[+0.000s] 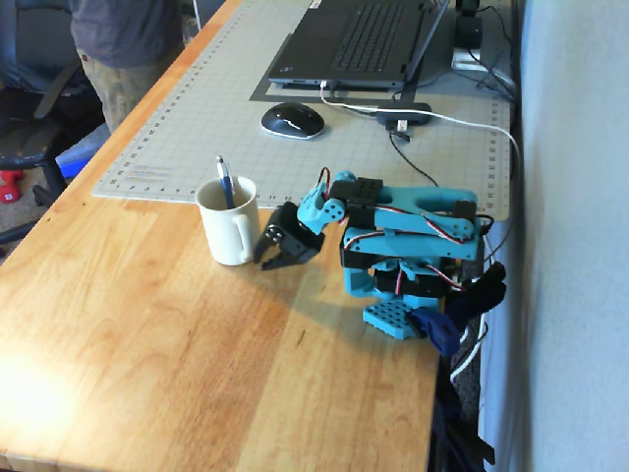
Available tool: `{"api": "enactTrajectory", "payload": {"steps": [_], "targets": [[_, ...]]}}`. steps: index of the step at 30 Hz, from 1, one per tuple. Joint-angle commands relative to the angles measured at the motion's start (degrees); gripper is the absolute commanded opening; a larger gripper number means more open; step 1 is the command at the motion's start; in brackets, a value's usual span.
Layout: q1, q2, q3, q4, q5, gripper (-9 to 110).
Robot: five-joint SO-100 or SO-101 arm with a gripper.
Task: Grasp a pen and put it in a mug.
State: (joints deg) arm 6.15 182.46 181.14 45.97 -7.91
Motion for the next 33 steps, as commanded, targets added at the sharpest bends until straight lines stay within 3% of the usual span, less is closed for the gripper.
{"api": "enactTrajectory", "payload": {"steps": [1, 6, 33], "targets": [[0.4, 5.7, -1.2, 11.5, 0.1, 3], [0.2, 9.8, -1.3, 21.7, 0.2, 3], [-0.1, 9.4, -1.2, 20.3, 0.2, 2]]}}
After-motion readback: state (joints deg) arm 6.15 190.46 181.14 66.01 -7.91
